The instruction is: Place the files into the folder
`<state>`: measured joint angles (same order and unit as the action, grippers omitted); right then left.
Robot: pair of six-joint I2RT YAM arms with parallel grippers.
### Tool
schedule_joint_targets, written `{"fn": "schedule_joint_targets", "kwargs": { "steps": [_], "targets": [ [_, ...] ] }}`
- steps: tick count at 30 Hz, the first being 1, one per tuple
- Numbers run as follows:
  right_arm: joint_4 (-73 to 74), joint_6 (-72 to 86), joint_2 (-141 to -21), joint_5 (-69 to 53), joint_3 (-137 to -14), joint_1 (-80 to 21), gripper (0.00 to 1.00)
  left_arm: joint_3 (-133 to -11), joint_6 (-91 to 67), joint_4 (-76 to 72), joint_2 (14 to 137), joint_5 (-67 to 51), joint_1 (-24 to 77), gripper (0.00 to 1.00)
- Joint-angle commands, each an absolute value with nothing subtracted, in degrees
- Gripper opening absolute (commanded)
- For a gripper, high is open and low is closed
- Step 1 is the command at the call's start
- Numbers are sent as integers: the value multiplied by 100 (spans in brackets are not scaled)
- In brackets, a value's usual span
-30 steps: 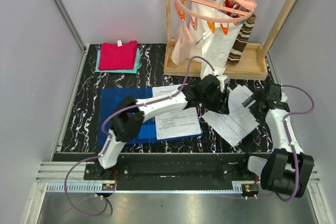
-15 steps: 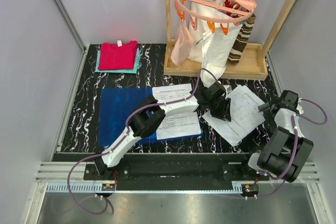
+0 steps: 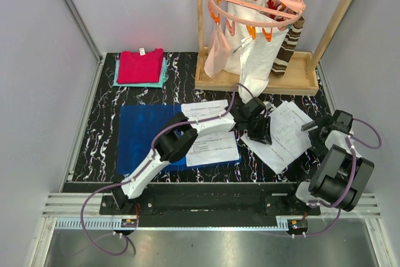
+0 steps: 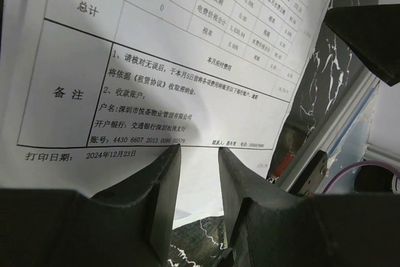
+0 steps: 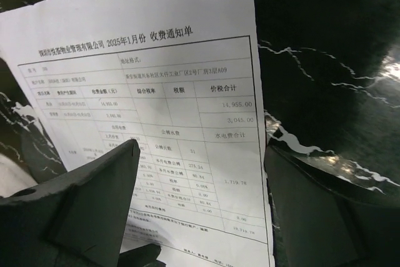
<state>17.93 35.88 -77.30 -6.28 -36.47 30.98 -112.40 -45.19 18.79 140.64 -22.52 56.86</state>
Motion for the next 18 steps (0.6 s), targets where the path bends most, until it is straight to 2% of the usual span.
{"fn": "schedule_joint_targets", "kwargs": {
  "steps": [1, 11, 18],
  "targets": [
    [1556, 3542, -7814, -1430, -3402, 3111, 92, -11452, -4562, 1854, 14273, -2592, 5616, 37],
    [1520, 3287, -6979, -2250, -3155, 3111, 94, -11523, -4412, 1898, 14414, -2786, 5581, 37],
    [2152, 3243, -6311, -2171, -3304, 3111, 94, -11514, -4359, 1934, 14405, -2795, 5528, 37]
  ]
}}
